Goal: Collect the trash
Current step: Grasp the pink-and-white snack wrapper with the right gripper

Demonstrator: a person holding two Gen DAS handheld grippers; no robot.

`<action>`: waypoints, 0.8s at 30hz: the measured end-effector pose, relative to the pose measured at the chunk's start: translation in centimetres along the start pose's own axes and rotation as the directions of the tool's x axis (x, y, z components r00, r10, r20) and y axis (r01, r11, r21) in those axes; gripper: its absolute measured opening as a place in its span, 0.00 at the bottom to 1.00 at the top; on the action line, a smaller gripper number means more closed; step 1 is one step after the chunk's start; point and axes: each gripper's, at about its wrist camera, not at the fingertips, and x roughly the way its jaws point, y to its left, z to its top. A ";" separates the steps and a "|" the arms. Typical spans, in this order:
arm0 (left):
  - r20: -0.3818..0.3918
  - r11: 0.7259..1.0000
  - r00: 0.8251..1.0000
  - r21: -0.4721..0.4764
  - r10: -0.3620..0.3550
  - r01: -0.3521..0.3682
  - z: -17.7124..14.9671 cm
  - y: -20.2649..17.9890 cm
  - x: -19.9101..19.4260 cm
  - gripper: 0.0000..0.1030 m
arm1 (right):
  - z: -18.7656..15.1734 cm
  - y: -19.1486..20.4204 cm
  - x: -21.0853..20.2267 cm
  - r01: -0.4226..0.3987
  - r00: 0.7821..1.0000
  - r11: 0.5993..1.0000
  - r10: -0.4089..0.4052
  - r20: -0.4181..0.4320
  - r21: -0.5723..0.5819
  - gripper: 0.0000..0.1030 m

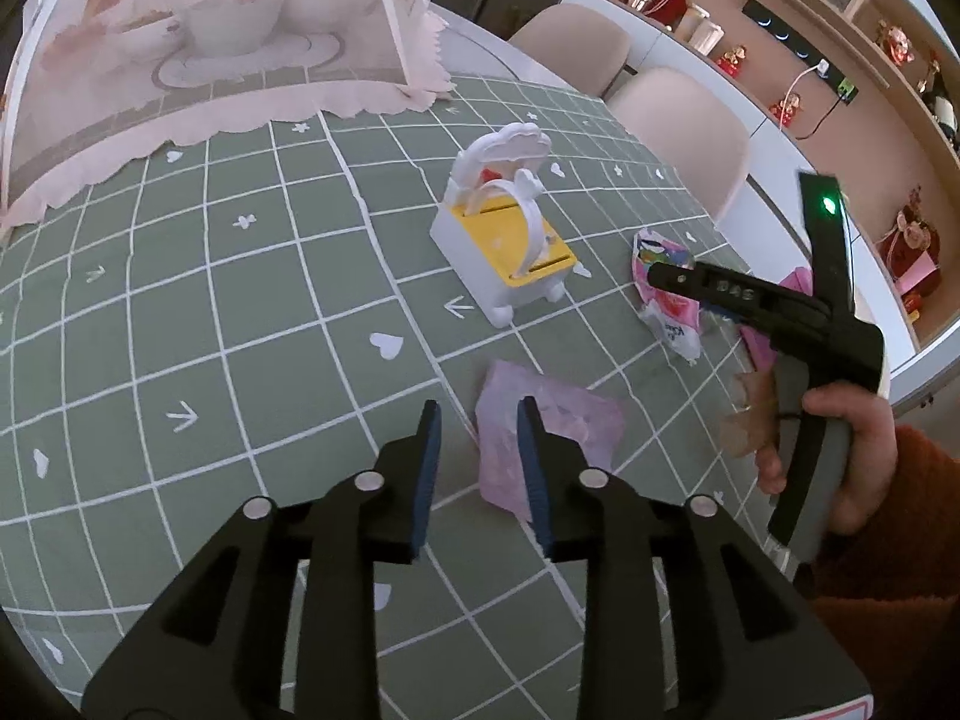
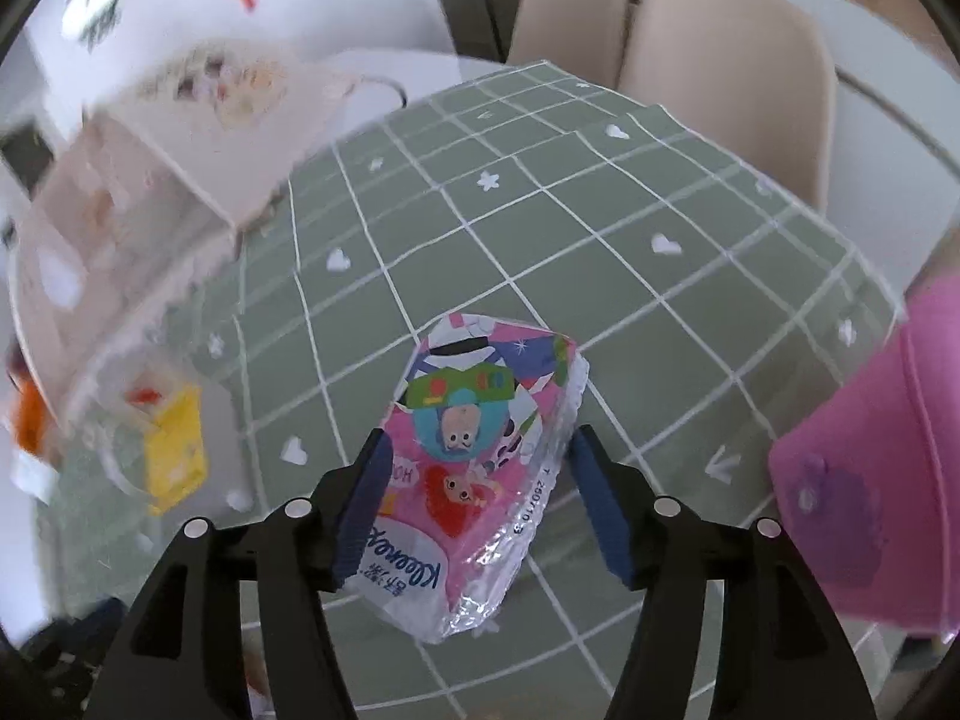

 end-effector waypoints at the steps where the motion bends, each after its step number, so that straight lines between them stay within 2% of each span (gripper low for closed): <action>1: 0.000 1.000 1.000 0.008 0.006 -0.006 -0.1 -0.1 0.0 0.26 | 0.1 0.9 0.3 0.047 0.999 0.996 -0.047 -0.008 -0.069 0.57; 4: -0.008 1.000 1.000 0.019 0.010 -0.010 -0.2 -0.3 0.0 0.28 | 0.2 1.3 0.5 0.030 1.000 0.995 -0.031 -0.004 -0.098 0.55; 5: -0.010 1.000 1.000 0.021 0.010 -0.010 -0.2 -0.3 0.0 0.28 | 0.2 1.1 0.4 0.037 0.999 0.995 -0.037 -0.005 -0.095 0.49; 7: -0.010 1.000 1.000 0.025 0.007 -0.006 -0.2 -0.4 0.0 0.29 | 0.1 0.7 0.1 0.032 0.999 0.994 -0.033 -0.009 -0.109 0.31; 8: -0.010 1.000 1.000 0.027 0.004 -0.004 -0.1 -0.4 0.0 0.30 | 0.0 0.6 0.0 0.028 0.999 0.992 -0.030 -0.014 -0.120 0.18; 9: -0.010 1.000 1.000 0.031 0.001 0.000 0.0 -0.5 0.0 0.31 | -0.2 0.4 -0.3 0.014 1.000 0.991 -0.016 -0.021 -0.130 0.14; 12: -0.012 0.999 1.000 0.040 -0.007 0.008 0.2 -0.7 0.2 0.34 | -1.2 -0.4 -1.3 -0.053 0.998 0.992 0.049 -0.039 -0.117 0.09; 15: -0.010 0.998 1.000 0.053 -0.018 0.018 0.2 -0.8 0.2 0.36 | -2.2 -1.1 -2.8 -0.085 0.996 0.992 0.082 -0.038 -0.098 0.07; 24: -0.041 0.998 0.999 0.066 0.003 0.000 -1.0 0.0 0.6 0.38 | -4.5 -1.8 -6.6 -0.086 0.996 0.990 0.090 0.028 -0.111 0.07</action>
